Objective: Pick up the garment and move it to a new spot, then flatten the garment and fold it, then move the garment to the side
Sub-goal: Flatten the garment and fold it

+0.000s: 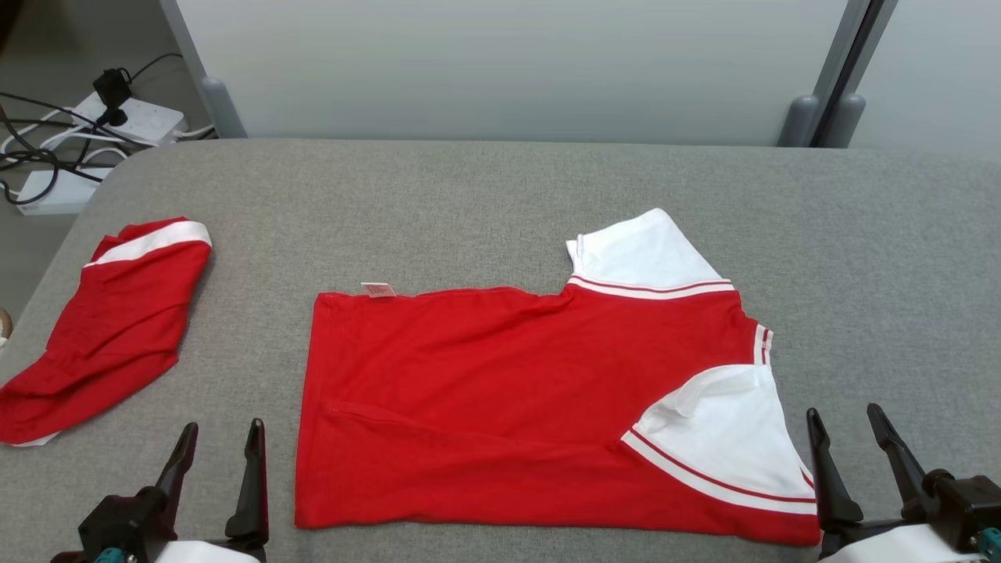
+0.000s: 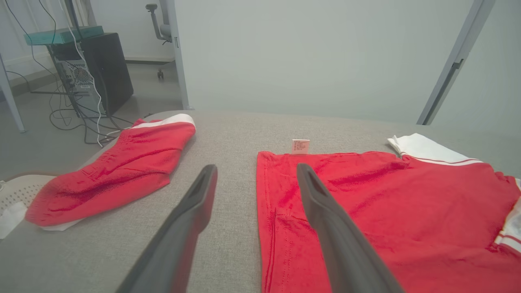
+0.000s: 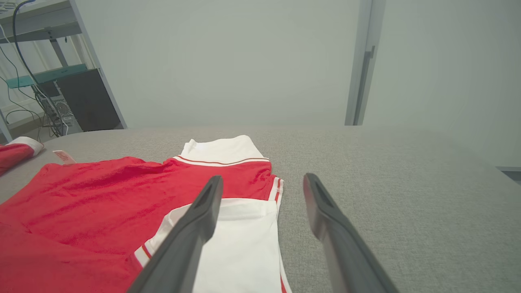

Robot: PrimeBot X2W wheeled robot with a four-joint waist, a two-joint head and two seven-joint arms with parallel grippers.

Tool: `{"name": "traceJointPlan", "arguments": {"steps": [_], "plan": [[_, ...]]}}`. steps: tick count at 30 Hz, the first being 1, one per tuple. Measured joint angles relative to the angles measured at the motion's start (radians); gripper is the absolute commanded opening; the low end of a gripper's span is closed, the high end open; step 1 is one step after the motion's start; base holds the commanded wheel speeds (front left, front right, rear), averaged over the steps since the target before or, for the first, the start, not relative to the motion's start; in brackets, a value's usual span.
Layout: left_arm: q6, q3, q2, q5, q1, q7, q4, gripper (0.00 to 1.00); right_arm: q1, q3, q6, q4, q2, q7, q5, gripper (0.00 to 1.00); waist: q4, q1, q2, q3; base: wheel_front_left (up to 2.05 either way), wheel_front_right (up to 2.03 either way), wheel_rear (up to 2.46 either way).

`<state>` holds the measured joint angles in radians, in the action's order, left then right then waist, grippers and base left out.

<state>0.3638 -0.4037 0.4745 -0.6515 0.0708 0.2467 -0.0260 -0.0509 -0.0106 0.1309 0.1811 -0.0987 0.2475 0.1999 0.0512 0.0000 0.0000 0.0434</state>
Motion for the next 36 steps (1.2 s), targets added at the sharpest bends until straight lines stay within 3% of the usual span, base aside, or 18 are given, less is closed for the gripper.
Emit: {"name": "traceJointPlan", "arguments": {"steps": [5,11,12,13,23,29,36], "plan": [[-0.044,-0.018,-0.011,-0.037,-0.04,-0.061,0.001,1.0,0.029,-0.011,0.0,0.03,-0.02,-0.003,0.017,1.0,0.002,0.0,0.0,0.031,0.0,0.0,0.0],[-0.079,-0.036,-0.031,-0.064,-0.157,-0.121,0.027,1.0,0.16,-0.049,0.0,0.055,-0.097,-0.05,0.074,1.0,0.007,0.0,0.0,0.093,0.0,0.0,0.0],[-0.1,-0.046,-0.049,-0.075,-0.233,-0.151,0.056,1.0,0.231,-0.071,0.0,0.065,-0.137,-0.08,0.107,1.0,0.011,0.0,0.0,0.128,0.0,0.0,0.0],[-0.1,-0.046,-0.049,-0.075,-0.233,-0.151,0.056,1.0,0.231,-0.071,0.0,0.065,-0.137,-0.08,0.107,1.0,0.011,0.0,0.0,0.128,0.0,0.0,0.0],[-0.245,-0.067,-0.088,-0.128,-0.596,-0.272,0.272,1.0,0.669,-0.218,0.0,0.182,-0.323,-0.253,0.293,1.0,0.038,0.0,0.0,0.336,0.0,0.0,0.0],[-0.309,-0.066,-0.113,-0.166,-0.723,-0.33,0.392,1.0,0.876,-0.346,0.0,0.264,-0.374,-0.366,0.394,1.0,0.064,0.0,0.0,0.445,0.0,0.0,0.0],[-0.366,-0.068,-0.125,-0.197,-0.8,-0.361,0.469,1.0,1.048,-0.486,0.0,0.36,-0.388,-0.434,0.467,1.0,0.101,0.0001,0.0,0.525,0.0,0.0,0.0]]}}
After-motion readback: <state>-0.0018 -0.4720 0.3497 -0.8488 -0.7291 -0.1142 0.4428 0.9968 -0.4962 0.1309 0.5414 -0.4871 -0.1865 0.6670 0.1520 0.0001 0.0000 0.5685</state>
